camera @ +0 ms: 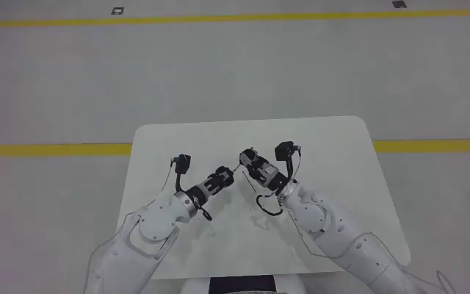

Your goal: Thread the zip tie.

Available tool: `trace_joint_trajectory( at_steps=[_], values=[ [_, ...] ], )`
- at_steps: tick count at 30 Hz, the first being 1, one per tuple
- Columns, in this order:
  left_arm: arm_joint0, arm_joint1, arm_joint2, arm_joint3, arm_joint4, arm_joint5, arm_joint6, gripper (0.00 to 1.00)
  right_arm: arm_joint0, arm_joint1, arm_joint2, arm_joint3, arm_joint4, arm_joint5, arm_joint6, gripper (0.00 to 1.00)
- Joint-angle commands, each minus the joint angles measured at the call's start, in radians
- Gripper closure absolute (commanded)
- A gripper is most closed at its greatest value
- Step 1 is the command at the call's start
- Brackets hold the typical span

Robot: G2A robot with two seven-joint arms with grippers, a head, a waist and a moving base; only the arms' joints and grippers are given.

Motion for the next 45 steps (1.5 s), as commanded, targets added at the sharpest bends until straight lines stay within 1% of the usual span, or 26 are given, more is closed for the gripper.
trace_joint_trajectory(
  at_steps=[1,14,25,33,45],
  values=[
    [-0.001,0.001,-0.001,0.000,-0.001,0.000,0.000,1.00,0.000,-0.001,0.000,0.001,-0.001,0.000,0.000,1.00],
    [-0.006,0.004,0.003,0.005,-0.008,-0.002,-0.002,1.00,0.002,-0.007,0.000,0.006,-0.004,0.000,0.005,1.00],
    [-0.011,0.005,0.009,0.008,-0.013,-0.005,0.002,1.00,0.008,-0.012,-0.017,0.007,0.015,0.000,0.025,1.00],
    [-0.011,0.006,0.010,0.004,-0.019,-0.008,0.012,1.00,0.009,-0.012,-0.019,0.013,0.032,0.000,0.037,1.00],
    [-0.015,0.008,0.014,0.009,-0.015,-0.010,0.008,1.00,0.011,-0.008,-0.019,0.010,0.043,0.000,0.039,1.00]
  ],
)
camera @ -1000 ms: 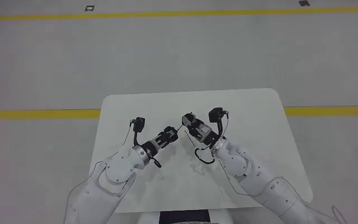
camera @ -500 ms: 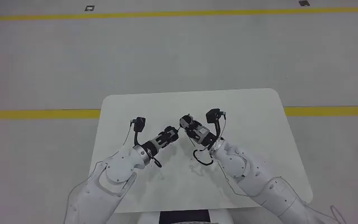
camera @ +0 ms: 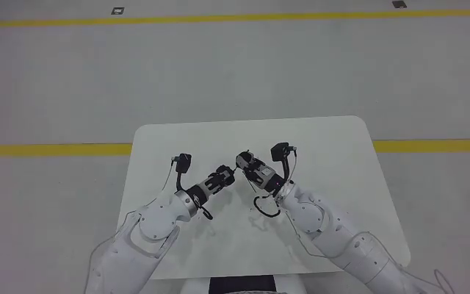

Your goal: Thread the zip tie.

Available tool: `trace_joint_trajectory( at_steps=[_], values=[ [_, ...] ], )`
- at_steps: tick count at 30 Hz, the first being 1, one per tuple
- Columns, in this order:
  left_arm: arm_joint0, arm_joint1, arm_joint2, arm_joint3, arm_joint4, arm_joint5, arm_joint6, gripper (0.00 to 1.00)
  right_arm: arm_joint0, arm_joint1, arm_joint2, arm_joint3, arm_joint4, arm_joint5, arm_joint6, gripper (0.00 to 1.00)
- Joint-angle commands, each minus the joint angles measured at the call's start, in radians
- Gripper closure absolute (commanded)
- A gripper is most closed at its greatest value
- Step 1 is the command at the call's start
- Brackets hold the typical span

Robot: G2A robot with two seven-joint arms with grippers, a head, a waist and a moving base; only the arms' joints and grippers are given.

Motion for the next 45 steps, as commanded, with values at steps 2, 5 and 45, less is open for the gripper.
trace_joint_trajectory(
  at_steps=[2,5,45],
  values=[
    [0.000,0.000,0.000,0.000,0.000,0.000,0.000,1.00,0.000,0.001,0.000,-0.002,-0.001,0.000,0.003,1.00],
    [-0.002,-0.001,0.003,0.003,-0.007,-0.007,0.012,1.00,0.000,0.002,-0.001,0.000,0.000,0.000,0.004,1.00],
    [-0.005,0.001,0.009,0.009,-0.046,-0.024,0.051,1.00,-0.015,0.018,0.013,-0.015,-0.020,0.000,-0.010,0.00]
  ],
)
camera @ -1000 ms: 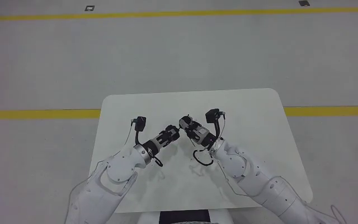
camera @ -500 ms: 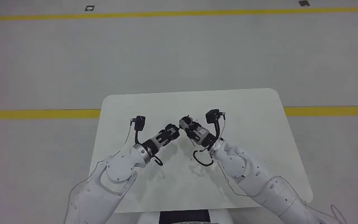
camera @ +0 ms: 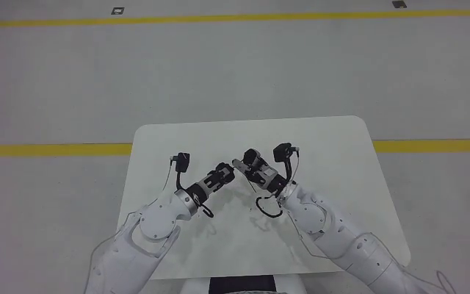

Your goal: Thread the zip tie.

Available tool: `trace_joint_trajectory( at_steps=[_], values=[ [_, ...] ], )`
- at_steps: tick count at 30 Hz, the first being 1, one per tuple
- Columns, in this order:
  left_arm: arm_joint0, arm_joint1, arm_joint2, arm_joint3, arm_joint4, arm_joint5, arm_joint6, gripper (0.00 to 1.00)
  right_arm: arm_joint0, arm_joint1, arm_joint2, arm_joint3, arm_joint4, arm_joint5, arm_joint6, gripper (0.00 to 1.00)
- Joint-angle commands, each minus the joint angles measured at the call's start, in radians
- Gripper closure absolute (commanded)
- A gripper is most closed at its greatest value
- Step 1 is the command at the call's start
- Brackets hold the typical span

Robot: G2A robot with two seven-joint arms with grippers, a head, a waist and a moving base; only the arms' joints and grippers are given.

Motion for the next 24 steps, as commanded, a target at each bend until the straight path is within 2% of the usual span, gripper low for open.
trace_joint_trajectory(
  at_steps=[1,6,12,21,24],
  values=[
    [0.001,0.000,-0.001,-0.001,-0.008,-0.002,0.003,1.00,-0.006,0.004,0.006,-0.005,-0.015,0.000,-0.005,0.00],
    [0.001,0.000,-0.012,-0.016,-0.059,-0.004,-0.010,1.00,-0.038,0.026,0.030,-0.046,-0.091,0.000,-0.068,0.00],
    [0.005,0.001,-0.023,-0.033,-0.112,-0.003,-0.034,1.00,-0.096,0.076,0.057,-0.086,-0.231,0.000,-0.168,0.00],
    [0.016,0.003,-0.021,-0.069,-0.124,0.001,-0.034,1.00,-0.145,0.148,0.071,-0.099,-0.403,0.000,-0.294,0.00],
    [0.015,0.003,-0.018,-0.078,-0.119,0.004,-0.036,1.00,-0.148,0.154,0.068,-0.101,-0.416,0.000,-0.303,0.00]
  ],
)
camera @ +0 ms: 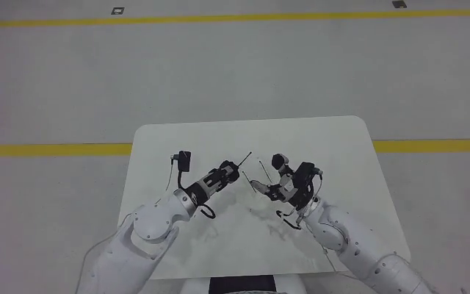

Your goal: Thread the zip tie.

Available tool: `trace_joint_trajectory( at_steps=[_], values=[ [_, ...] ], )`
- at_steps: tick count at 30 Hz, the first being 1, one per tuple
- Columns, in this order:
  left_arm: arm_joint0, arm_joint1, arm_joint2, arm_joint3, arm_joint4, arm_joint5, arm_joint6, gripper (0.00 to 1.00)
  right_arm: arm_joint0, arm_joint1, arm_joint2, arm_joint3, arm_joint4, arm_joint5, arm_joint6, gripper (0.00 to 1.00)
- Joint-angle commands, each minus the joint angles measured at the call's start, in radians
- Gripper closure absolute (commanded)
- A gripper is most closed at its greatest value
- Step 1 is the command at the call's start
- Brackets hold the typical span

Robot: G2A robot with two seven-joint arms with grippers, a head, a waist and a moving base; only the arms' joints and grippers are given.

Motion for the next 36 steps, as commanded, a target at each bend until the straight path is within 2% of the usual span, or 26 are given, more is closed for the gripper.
trace_joint_trajectory(
  at_steps=[1,12,16,18,21,25,31,36],
  values=[
    [-0.001,0.000,0.003,-0.004,0.010,-0.001,-0.003,1.00,0.000,-0.001,0.000,0.000,0.002,0.000,0.001,0.00],
    [-0.002,-0.001,0.004,-0.001,0.000,-0.004,0.005,1.00,0.001,-0.001,0.003,-0.001,-0.013,0.010,0.002,0.00],
    [-0.005,-0.006,-0.011,0.000,-0.146,0.010,-0.005,1.00,-0.032,-0.002,0.013,0.016,-0.167,0.046,-0.128,0.00],
    [-0.008,-0.007,-0.026,0.004,-0.243,0.026,-0.029,1.00,-0.047,-0.002,0.012,0.030,-0.285,0.088,-0.197,0.00],
    [-0.015,-0.008,-0.043,0.013,-0.357,0.050,-0.073,1.00,-0.065,-0.008,0.009,0.046,-0.353,0.118,-0.330,0.00],
    [-0.024,-0.008,-0.051,0.025,-0.418,0.068,-0.097,1.00,-0.068,-0.016,0.008,0.074,-0.431,0.159,-0.434,0.00],
    [-0.031,-0.011,-0.044,0.045,-0.491,0.073,-0.111,1.00,-0.045,-0.034,-0.002,0.095,-0.474,0.200,-0.458,0.00],
    [-0.031,-0.012,-0.033,0.054,-0.510,0.057,-0.122,1.00,0.012,-0.064,-0.037,0.123,-0.467,0.203,-0.436,0.00]
  ],
)
